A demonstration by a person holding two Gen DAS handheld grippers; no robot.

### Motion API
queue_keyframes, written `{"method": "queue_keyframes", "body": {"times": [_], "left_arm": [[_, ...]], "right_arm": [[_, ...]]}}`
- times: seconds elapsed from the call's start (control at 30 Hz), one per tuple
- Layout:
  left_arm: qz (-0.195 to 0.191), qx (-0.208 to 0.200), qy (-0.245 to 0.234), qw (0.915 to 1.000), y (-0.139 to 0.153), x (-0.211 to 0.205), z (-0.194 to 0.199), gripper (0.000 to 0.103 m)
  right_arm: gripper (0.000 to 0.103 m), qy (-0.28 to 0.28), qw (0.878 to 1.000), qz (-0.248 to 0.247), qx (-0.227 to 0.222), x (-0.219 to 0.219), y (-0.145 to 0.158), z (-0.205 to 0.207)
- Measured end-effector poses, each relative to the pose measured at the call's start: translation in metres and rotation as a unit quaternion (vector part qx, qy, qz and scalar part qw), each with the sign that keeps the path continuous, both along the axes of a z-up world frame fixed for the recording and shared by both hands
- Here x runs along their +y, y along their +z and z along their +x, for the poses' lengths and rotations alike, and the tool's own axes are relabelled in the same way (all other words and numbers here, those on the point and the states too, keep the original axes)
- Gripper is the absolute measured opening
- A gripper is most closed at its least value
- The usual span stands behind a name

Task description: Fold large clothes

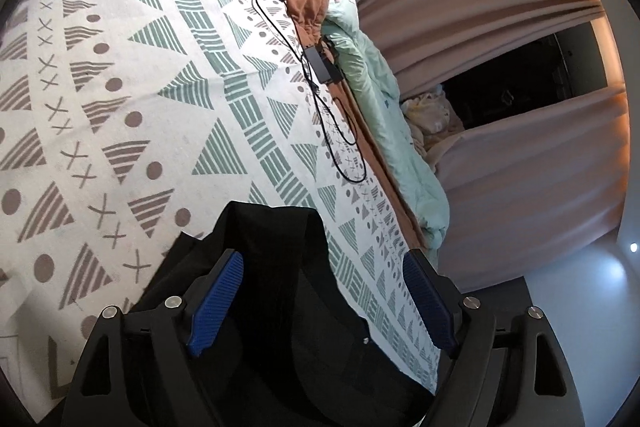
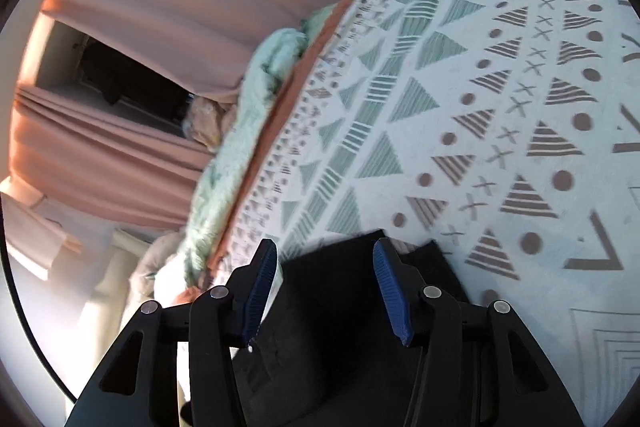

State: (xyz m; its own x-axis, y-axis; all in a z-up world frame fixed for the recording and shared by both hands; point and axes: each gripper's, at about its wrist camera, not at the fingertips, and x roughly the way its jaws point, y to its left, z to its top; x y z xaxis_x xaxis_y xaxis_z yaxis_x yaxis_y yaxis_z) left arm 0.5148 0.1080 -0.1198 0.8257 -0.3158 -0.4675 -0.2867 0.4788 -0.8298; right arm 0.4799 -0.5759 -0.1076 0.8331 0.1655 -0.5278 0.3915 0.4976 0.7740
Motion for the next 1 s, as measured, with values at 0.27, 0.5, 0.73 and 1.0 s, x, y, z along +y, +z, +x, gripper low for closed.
{"method": "queue_keyframes", "body": {"times": [0.27, 0.5, 0.73, 1.0], "left_arm": [[0.081, 0.026, 0.011, 0.9963, 0.009, 0.02, -0.027, 0.082], [0.134, 0.078, -0.004, 0.9879, -0.006, 0.036, -0.037, 0.081], [0.144, 0.115, -0.065, 0.9807, -0.035, 0.016, -0.017, 0.068], [0.148, 0.12, -0.098, 0.9768, -0.047, -0.009, 0.017, 0.005]], "right_arm": [[0.051, 0.044, 0.994, -0.073, 0.067, 0.001, 0.002, -0.001], [0.051, 0.125, 0.976, -0.143, 0.107, 0.019, -0.007, 0.01], [0.051, 0.152, 0.97, -0.141, 0.13, 0.031, -0.024, 0.029], [0.05, 0.131, 0.973, -0.138, 0.135, 0.023, -0.037, 0.054]]}}
